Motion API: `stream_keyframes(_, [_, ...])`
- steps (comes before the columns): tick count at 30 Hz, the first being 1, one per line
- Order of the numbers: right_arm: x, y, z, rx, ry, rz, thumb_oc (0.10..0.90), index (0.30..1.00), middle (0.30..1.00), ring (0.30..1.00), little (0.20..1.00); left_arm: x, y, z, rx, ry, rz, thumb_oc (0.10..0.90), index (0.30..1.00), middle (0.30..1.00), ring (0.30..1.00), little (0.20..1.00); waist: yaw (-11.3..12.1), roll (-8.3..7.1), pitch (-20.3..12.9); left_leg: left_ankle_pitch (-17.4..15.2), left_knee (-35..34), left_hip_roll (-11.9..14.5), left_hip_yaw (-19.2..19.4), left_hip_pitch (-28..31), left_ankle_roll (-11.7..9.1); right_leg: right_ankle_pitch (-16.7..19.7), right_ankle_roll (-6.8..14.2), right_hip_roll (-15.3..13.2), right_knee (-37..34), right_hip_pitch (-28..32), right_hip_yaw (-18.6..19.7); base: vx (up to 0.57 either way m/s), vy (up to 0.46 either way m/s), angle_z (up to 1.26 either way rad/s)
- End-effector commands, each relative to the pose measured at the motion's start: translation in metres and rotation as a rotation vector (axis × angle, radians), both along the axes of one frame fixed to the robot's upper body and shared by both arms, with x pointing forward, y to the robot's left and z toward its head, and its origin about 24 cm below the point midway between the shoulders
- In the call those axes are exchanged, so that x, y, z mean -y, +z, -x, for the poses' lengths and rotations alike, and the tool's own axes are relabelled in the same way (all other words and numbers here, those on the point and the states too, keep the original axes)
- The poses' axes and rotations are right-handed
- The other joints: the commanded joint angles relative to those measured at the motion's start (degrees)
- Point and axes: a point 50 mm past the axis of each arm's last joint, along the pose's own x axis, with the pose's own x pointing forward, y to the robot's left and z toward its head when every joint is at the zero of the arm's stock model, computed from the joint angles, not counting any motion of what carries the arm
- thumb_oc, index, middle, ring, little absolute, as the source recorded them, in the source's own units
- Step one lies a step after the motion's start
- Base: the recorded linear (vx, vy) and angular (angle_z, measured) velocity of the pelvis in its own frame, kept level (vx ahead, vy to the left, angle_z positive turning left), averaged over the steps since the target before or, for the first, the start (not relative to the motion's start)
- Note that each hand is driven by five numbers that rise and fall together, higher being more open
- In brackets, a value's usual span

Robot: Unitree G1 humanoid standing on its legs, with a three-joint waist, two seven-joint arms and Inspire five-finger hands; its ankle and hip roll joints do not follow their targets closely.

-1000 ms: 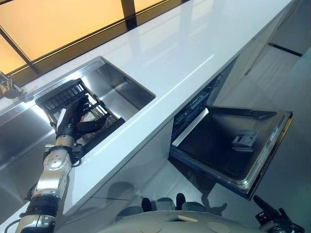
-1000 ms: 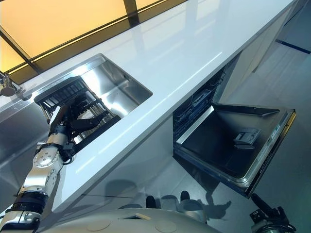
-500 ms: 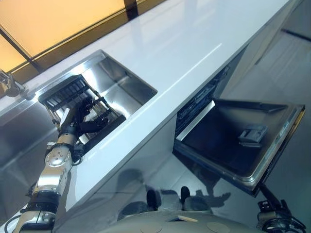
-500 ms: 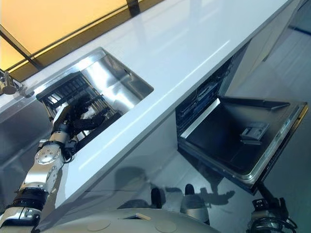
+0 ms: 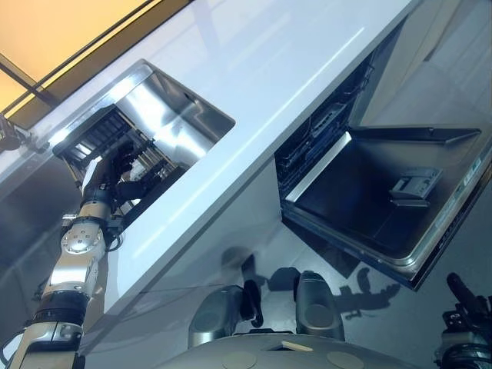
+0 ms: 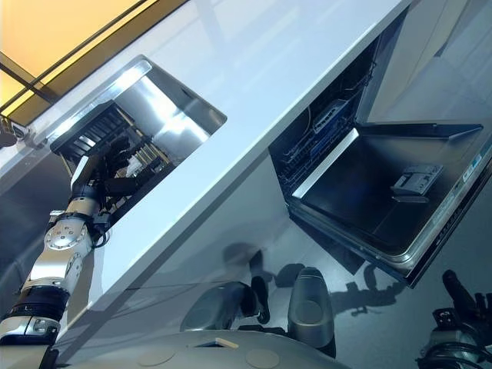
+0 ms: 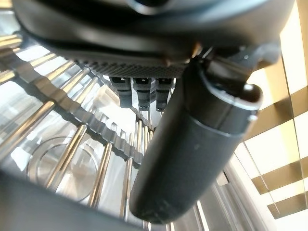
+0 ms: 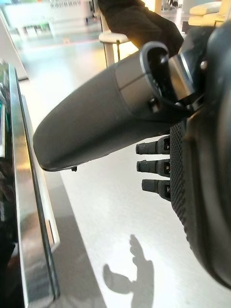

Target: Pick up plates and place into dishwasher.

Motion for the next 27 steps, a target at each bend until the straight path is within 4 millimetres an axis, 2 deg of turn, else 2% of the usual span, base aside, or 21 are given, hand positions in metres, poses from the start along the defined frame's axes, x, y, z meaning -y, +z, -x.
stream_keyframes(1, [0.029, 0.043, 0.001, 0.113, 0.081, 0.223, 0.800, 0.900, 0.900, 0.900, 0.900, 0.005, -0.002, 0.012, 0.041, -0.024, 0.014, 0.800, 0.900, 0.900, 0.900, 0.900, -0.7, -0.18, -4.5, 3.7, 4.7, 3.0, -2.0, -5.7, -1.9, 3.8, 0.5, -1.7, -0.6, 1.9, -2.2, 0.14, 0.059, -0.04])
stream_keyframes(7, [0.009, 0.053, -0.037, 0.221, 0.353, 0.232, 0.800, 0.900, 0.900, 0.900, 0.900, 0.001, -0.010, 0.023, 0.006, -0.032, 0.006, 0.800, 0.900, 0.900, 0.900, 0.900, -0.9, -0.43, -5.6, 3.0, 5.7, 2.6, -1.9, -3.6, -2.2, 3.2, 0.7, -2.7, 0.3, 3.8, -2.7, 0.12, 0.033, -0.08])
stream_keyframes(10, [-0.011, 0.056, -0.063, 0.247, 0.490, 0.215, 0.800, 0.900, 0.900, 0.900, 0.900, -0.001, -0.014, 0.030, -0.015, -0.036, -0.005, 0.800, 0.900, 0.900, 0.900, 0.900, -0.6, -0.77, -6.1, 2.9, 6.2, 2.6, -1.8, -2.9, -2.2, 3.1, 0.7, -2.8, 1.0, 4.3, -3.0, 0.10, 0.005, -0.03])
stream_keyframes(14, [-0.032, 0.050, -0.082, 0.244, 0.650, 0.172, 0.800, 0.900, 0.900, 0.900, 0.900, -0.003, -0.019, 0.034, -0.053, -0.051, -0.018, 0.800, 0.900, 0.900, 0.900, 0.900, 0.4, -1.40, -7.0, 2.6, 6.3, 2.5, -2.1, -1.8, -2.2, 3.5, 1.2, -2.8, 0.5, 6.0, -3.4, 0.12, -0.024, -0.02])
stream_keyframes(17, [-0.053, 0.038, -0.094, 0.156, 0.799, 0.107, 0.800, 0.900, 0.900, 0.900, 0.900, -0.005, -0.020, 0.037, -0.080, -0.074, -0.036, 0.800, 0.900, 0.900, 0.900, 0.900, 1.5, -2.41, -7.9, 1.7, 6.0, 2.2, -2.7, -0.7, -2.0, 4.1, 1.7, -3.0, 0.1, 7.2, -3.9, 0.11, -0.043, -0.02])
stream_keyframes(19, [-0.062, 0.031, -0.099, 0.075, 0.828, 0.090, 0.800, 0.900, 0.900, 0.900, 0.900, -0.005, -0.018, 0.035, -0.088, -0.092, -0.050, 0.800, 0.900, 0.900, 0.900, 0.900, 2.0, -3.06, -8.2, 1.3, 5.5, 2.1, -2.9, 0.1, -1.8, 4.6, 2.1, -3.0, -0.2, 7.8, -3.9, 0.10, -0.051, 0.07])
stream_keyframes(23, [-0.066, 0.014, -0.098, -0.063, 0.763, -0.004, 0.800, 0.900, 0.900, 0.900, 0.900, -0.004, -0.014, 0.030, -0.098, -0.124, -0.077, 0.800, 0.900, 0.900, 0.900, 0.900, 3.0, -4.07, -8.7, 0.9, 4.7, 1.8, -3.6, 1.3, -1.4, 5.2, 2.7, -2.9, -0.6, 8.9, -4.1, 0.08, -0.040, 0.11])
stream_keyframes(27, [-0.064, -0.008, -0.085, -0.177, 0.542, -0.166, 0.800, 0.900, 0.900, 0.900, 0.900, -0.001, -0.007, 0.023, -0.107, -0.176, -0.099, 0.800, 0.900, 0.900, 0.900, 0.900, 4.7, -4.76, -9.3, 1.0, 3.5, 1.1, -4.8, 2.8, -0.6, 5.6, 3.2, -2.4, -1.1, 10.0, -4.4, 0.08, -0.016, 0.21])
